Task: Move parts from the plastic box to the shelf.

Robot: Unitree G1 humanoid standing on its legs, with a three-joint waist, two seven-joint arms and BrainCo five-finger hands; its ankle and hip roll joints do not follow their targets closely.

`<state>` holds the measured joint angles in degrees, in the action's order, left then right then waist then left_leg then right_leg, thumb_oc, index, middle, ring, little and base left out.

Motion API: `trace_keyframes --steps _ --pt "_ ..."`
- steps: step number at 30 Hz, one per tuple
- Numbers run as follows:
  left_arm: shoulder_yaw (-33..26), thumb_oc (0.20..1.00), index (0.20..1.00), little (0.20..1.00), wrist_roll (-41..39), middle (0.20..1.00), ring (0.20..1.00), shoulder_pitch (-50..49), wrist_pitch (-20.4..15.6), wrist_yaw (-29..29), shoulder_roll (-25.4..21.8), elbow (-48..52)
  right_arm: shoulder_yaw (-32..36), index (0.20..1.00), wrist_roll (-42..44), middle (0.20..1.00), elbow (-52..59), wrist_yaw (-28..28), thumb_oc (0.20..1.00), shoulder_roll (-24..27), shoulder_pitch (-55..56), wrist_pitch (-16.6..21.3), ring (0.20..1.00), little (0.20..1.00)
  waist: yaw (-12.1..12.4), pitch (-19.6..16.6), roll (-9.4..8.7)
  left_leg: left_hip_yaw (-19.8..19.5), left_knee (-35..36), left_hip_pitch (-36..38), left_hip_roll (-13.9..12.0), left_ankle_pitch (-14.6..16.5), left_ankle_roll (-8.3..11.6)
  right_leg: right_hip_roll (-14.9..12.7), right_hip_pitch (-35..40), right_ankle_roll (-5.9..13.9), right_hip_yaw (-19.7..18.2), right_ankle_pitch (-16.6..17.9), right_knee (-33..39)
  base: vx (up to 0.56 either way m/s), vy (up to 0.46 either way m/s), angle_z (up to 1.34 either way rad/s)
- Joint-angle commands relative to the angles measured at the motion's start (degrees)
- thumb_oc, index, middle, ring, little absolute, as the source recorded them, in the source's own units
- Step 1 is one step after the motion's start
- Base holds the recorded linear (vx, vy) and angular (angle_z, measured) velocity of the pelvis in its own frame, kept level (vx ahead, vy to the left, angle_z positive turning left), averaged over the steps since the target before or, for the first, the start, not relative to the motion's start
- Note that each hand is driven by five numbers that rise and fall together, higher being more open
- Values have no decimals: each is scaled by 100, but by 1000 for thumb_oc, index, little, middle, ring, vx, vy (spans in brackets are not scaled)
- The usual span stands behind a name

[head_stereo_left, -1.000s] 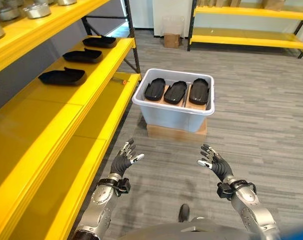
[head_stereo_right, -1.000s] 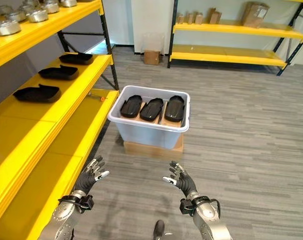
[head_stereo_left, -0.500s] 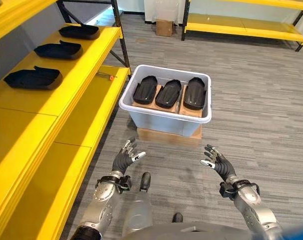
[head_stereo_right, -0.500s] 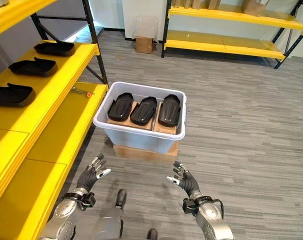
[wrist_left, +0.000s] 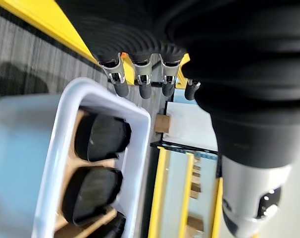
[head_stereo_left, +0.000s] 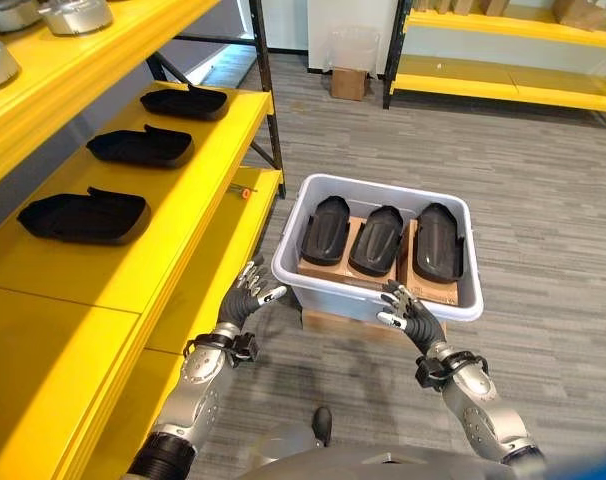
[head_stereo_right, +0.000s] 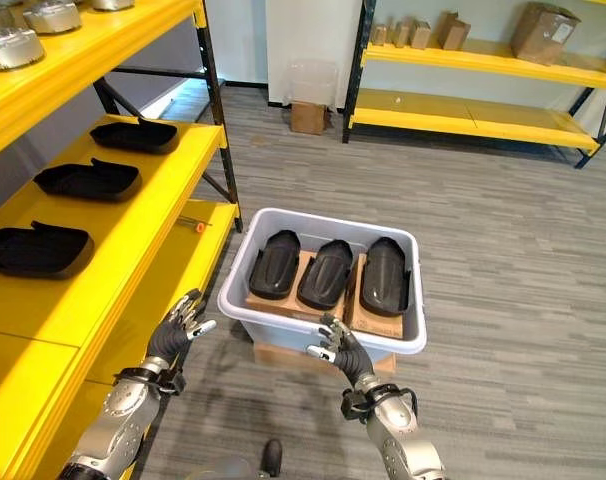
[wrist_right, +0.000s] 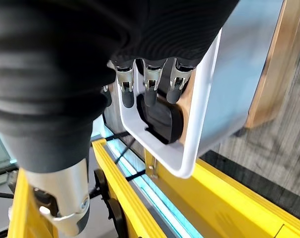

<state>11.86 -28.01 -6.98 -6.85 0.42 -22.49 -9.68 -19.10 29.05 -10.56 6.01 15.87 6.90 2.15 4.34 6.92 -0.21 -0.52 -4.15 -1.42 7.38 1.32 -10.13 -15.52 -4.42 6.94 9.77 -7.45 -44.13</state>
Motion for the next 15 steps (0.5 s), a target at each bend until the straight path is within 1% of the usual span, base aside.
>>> trace_keyframes --steps 1,2,3,4,5,7,9,10,11,12,13,15 --pt "-121 1000 1000 1000 40 1000 1000 -66 -254 -64 -137 409 3 1000 148 1000 210 102 1000 27 26 194 1000 1000 -77 -108 102 -40 89 139 -391 246 468 201 -25 -111 591 844 1711 203 20 -27" --pt "-120 1000 1000 1000 40 1000 1000 -66 -255 -65 -137 408 4 1000 149 1000 209 103 1000 28 26 194 1000 1000 -78 -101 109 -44 90 152 -402 253 474 214 -2 -117 601 845 1730 196 -61 -13" --pt "-118 1000 1000 1000 17 1000 1000 -103 -273 -97 -162 398 31 1000 183 1000 208 88 1000 52 45 192 1000 1000 -112 -46 101 -74 98 211 -431 322 527 191 -35 -74 516 854 2571 93 -65 11" --pt "-118 1000 1000 1000 17 1000 1000 -104 -273 -98 -162 398 31 1000 184 1000 209 87 1000 53 46 192 1000 1000 -110 -45 110 -74 98 215 -443 327 530 206 -18 -77 521 867 2598 157 -110 8" --pt "-100 1000 1000 1000 20 1000 1000 -91 -272 -87 -141 372 24 1000 209 1000 205 81 1000 38 36 200 1000 1000 -144 -5 88 -110 113 276 -448 358 562 287 -151 -22 297 959 3050 114 -77 -3" --pt "-129 1000 1000 1000 19 1000 1000 -124 -278 -75 -124 353 6 1000 216 1000 236 77 1000 69 36 187 1000 1000 -179 37 38 -134 175 387 -470 387 611 304 -212 113 120 1226 3613 164 -124 1" --pt "-156 1000 1000 1000 27 1000 1000 -191 -286 -101 -105 352 8 1000 197 1000 249 94 1000 96 54 167 1000 1000 -200 57 -5 -132 302 524 -506 415 659 282 -318 225 128 1460 4068 187 -178 -5" --pt "-166 1000 1000 1000 13 1000 1000 -249 -273 -155 -73 342 12 1000 181 1000 235 100 1000 105 78 145 1000 1000 -204 36 -74 -152 386 635 -542 466 728 324 -242 263 176 1512 4391 166 -173 -15" --pt "-167 1000 1000 1000 13 1000 1000 -250 -273 -156 -74 343 11 1000 181 1000 235 100 1000 104 79 145 1000 1000 -208 42 -72 -157 391 647 -546 465 729 328 -223 262 184 1518 4407 170 -202 -10" --pt "-126 1000 1000 1000 51 1000 1000 -271 -264 -166 -46 285 2 1000 182 1000 229 105 1000 109 98 148 1000 1000 -231 -4 -135 -190 415 649 -570 486 758 394 -153 216 31 1461 4375 129 -153 1" --pt "-125 1000 1000 1000 82 1000 1000 -284 -269 -171 -22 271 -2 1000 191 1000 266 120 1000 125 119 140 1000 1000 -237 -64 -165 -227 493 700 -632 488 802 477 -102 187 -43 1403 4355 185 -213 17" --pt "-148 1000 1000 1000 100 1000 1000 -327 -279 -178 10 296 29 1000 189 1000 333 147 1000 218 151 144 1000 1000 -236 -113 -171 -258 518 758 -752 496 866 560 -51 128 46 1330 4290 165 -192 28"
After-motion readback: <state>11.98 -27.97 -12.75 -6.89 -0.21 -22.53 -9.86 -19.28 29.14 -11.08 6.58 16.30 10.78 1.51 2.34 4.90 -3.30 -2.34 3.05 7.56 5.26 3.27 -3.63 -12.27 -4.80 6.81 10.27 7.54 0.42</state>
